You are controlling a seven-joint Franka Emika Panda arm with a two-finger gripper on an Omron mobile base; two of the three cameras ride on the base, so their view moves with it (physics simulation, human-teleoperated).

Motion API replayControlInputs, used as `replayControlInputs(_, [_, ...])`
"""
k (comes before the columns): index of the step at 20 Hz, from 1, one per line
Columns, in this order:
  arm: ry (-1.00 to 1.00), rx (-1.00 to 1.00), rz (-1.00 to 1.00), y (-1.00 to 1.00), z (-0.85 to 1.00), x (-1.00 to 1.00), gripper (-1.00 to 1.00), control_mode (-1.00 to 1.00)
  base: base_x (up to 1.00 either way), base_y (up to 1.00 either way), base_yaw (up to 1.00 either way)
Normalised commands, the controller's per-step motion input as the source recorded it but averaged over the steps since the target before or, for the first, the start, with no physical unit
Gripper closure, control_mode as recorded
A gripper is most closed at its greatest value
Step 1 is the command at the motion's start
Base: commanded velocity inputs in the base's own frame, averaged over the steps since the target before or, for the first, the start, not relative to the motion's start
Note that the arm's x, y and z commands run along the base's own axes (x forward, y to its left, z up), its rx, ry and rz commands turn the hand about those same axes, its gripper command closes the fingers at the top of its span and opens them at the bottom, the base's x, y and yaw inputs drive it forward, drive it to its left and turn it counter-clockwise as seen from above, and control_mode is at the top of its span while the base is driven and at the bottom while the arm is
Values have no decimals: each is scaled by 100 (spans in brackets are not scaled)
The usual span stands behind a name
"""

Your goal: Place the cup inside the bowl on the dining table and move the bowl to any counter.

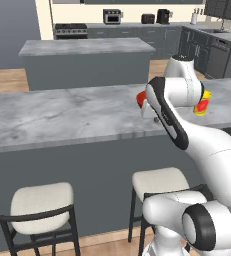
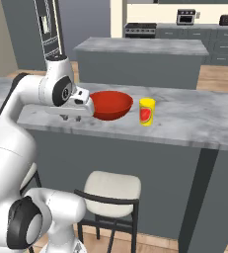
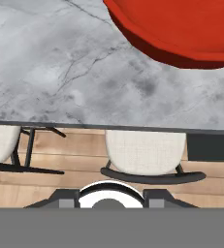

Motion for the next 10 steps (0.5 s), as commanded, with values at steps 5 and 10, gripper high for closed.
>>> replayControlInputs(5, [0,0,0,0,0,14,-100,-100,0,0,0])
replayControlInputs(10, [0,0,0,-11,0,26,-100,-100,0,0,0])
